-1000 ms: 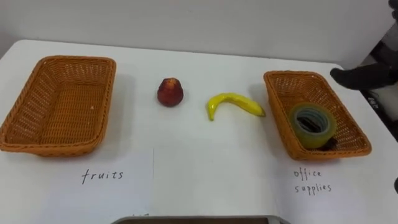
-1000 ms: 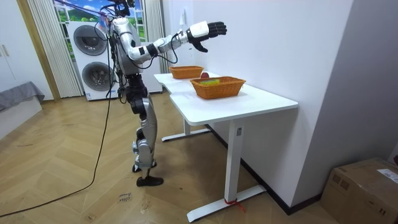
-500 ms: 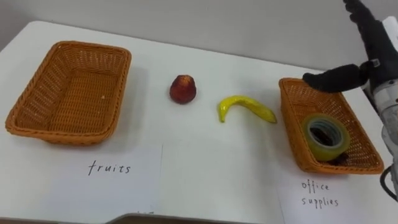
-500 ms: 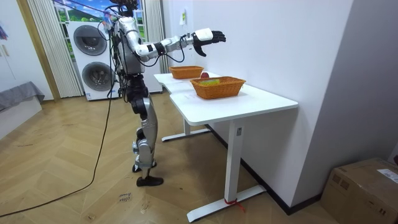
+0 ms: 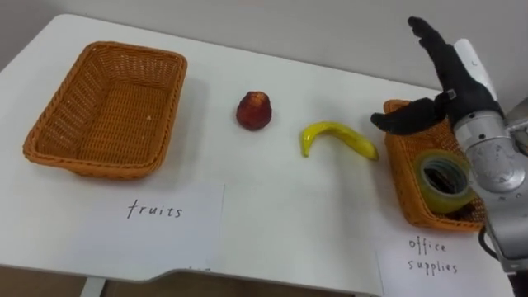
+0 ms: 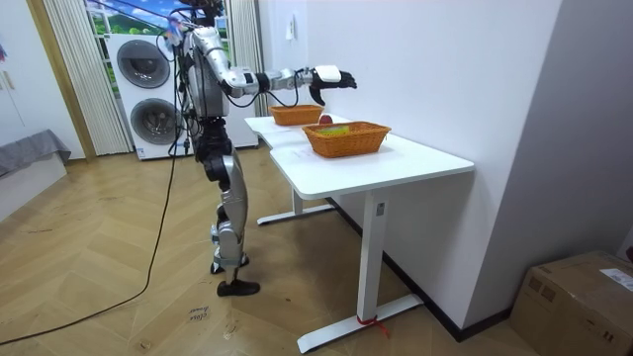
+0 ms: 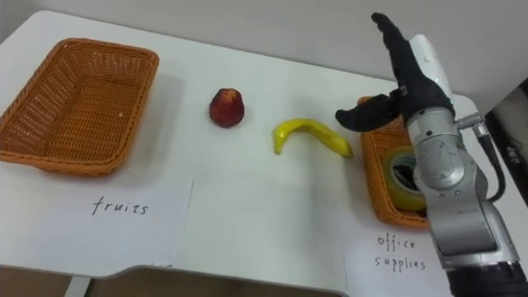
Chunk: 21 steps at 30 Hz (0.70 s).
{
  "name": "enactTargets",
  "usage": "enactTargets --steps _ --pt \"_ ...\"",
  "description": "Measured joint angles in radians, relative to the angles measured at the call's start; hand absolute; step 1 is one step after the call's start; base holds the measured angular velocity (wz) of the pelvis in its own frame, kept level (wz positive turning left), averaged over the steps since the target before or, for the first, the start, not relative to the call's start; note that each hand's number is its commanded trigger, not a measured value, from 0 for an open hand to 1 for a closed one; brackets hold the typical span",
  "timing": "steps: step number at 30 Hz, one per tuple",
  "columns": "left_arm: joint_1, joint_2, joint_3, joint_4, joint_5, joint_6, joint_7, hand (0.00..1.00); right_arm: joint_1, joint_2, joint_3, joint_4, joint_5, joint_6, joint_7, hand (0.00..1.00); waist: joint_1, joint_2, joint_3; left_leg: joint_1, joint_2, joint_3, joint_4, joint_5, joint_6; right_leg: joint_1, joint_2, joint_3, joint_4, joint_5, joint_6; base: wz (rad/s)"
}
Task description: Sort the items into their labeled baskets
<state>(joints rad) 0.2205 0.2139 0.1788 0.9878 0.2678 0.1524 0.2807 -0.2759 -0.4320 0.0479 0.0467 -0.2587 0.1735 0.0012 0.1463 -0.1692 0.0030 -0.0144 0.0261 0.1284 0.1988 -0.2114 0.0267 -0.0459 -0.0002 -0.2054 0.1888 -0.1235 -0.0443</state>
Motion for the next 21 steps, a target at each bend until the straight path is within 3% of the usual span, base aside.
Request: enactTargets --steps 7,21 --pt "-0.001 0.002 -0.047 -0.002 -0.001 -0.002 0.018 0.0 -0.001 0.0 0.032 0.027 -0.014 -0.001 -0.009 0.0 0.006 0.001 0.0011 -0.012 0.0 -0.002 -0.002 0.0 0.001 -0.012 0.001 -0.001 -0.001 0.001 0.0 0.0" --pt "0.002 0.008 -0.048 0.004 0.0 -0.006 -0.006 0.0 -0.032 -0.002 0.051 0.06 -0.024 -0.011 -0.009 0.0 0.026 -0.007 0.0035 -0.024 -0.001 -0.021 0.006 0.0 0.001 -0.012 -0.002 -0.023 -0.003 0.001 0.0 0.03"
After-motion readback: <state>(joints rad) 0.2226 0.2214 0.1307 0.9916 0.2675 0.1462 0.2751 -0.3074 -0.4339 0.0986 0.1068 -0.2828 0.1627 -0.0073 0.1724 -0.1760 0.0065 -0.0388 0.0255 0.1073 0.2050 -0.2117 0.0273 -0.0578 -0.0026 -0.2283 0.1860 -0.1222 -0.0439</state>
